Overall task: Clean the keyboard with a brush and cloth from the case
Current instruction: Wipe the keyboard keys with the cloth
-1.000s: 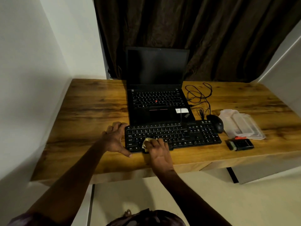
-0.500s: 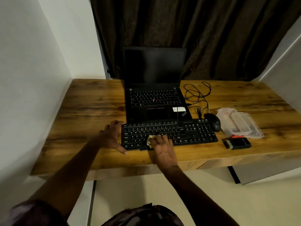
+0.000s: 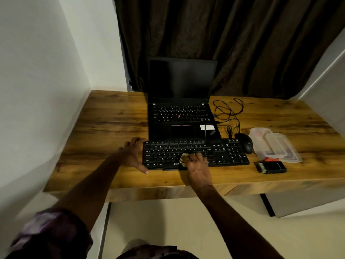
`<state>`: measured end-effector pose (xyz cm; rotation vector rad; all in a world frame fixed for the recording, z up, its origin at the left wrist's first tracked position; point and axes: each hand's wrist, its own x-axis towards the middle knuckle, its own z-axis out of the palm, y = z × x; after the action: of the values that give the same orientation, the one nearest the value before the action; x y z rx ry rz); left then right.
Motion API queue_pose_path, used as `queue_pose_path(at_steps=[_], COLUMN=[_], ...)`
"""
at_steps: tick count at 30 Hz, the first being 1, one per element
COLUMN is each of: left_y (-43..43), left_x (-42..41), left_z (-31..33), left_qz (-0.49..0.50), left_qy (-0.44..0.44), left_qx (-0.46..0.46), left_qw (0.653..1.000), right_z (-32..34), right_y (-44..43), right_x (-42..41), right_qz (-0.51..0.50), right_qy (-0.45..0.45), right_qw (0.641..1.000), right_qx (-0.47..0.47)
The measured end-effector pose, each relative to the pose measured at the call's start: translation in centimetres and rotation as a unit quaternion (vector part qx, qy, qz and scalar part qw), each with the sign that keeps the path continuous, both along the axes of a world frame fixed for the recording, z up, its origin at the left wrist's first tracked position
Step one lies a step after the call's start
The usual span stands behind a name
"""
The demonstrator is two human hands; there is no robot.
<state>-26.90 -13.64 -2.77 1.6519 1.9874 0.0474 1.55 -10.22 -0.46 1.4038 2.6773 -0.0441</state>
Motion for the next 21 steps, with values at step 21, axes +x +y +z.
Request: queue_pose_path(at_steps=[21], left_y=[-0.3], left_x=[-0.2], left_z=[-0.6], left_qz=[-0.001], left_qy=[0.002], left_qx=[0.016], left_qw=[1.0], right_z=[-1.7], right_y=[1.7], right_x=[3.1], right_qz=[-0.058], right_qy=[0.056], right_qw=[0.995], right_qx=[0.059])
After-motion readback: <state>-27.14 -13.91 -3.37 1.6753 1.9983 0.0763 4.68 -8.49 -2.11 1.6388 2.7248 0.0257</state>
